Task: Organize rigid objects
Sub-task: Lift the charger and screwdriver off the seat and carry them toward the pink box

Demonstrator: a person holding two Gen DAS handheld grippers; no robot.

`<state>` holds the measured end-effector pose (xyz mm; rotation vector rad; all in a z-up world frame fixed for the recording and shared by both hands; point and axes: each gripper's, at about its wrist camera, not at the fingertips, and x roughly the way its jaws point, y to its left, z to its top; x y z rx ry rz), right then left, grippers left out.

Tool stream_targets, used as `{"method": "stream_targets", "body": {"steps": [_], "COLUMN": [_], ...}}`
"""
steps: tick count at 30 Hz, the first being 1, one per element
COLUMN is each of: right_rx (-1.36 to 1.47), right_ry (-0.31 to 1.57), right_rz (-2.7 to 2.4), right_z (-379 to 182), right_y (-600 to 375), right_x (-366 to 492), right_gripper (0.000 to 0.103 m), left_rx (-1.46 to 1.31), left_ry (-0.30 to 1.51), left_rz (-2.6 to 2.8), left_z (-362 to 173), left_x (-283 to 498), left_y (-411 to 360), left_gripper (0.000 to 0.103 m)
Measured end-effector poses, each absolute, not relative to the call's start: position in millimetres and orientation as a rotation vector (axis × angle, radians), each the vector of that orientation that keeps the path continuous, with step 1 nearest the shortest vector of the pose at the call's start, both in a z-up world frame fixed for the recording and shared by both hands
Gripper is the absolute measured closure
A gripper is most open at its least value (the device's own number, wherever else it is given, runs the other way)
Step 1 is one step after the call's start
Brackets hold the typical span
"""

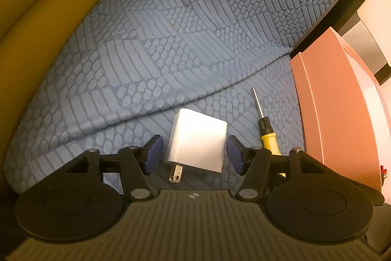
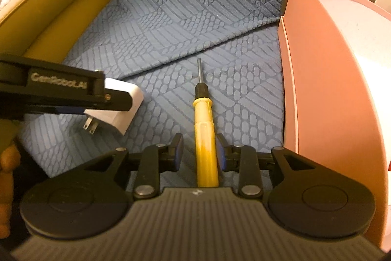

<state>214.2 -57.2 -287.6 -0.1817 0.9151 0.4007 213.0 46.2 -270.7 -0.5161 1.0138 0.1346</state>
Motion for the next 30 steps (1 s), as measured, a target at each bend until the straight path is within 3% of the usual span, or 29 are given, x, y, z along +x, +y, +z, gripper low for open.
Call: {"method": "stream_targets", "body": {"steps": [8,10,23,30], "right_rx": [-0.192,-0.177,-0.162,-0.157], "right_ry": [0.936,0.953,0.973,0.973], "right_rz": [0.370,0.368,0.371,0.376], "right_z": [-290,-288,-287,-287], "right_y": [-55,-58,-63,-62], "right_x": [232,234,234,233], "right_gripper": [0.074,0.081,0.081,0.081], "left_rx": [-0.489,-0.479,-0.359,-0.331], "left_ry": [1.013,1.012,1.000,0.990], "left_rz": [0.133,0.130,0.123,0.110], "left_z": [-272,-272,-272,-273], "left_x": [217,218,223,224], "left_y": [44,44,32,29], "left_gripper": [0.039,0.039,0.039,0.045]}}
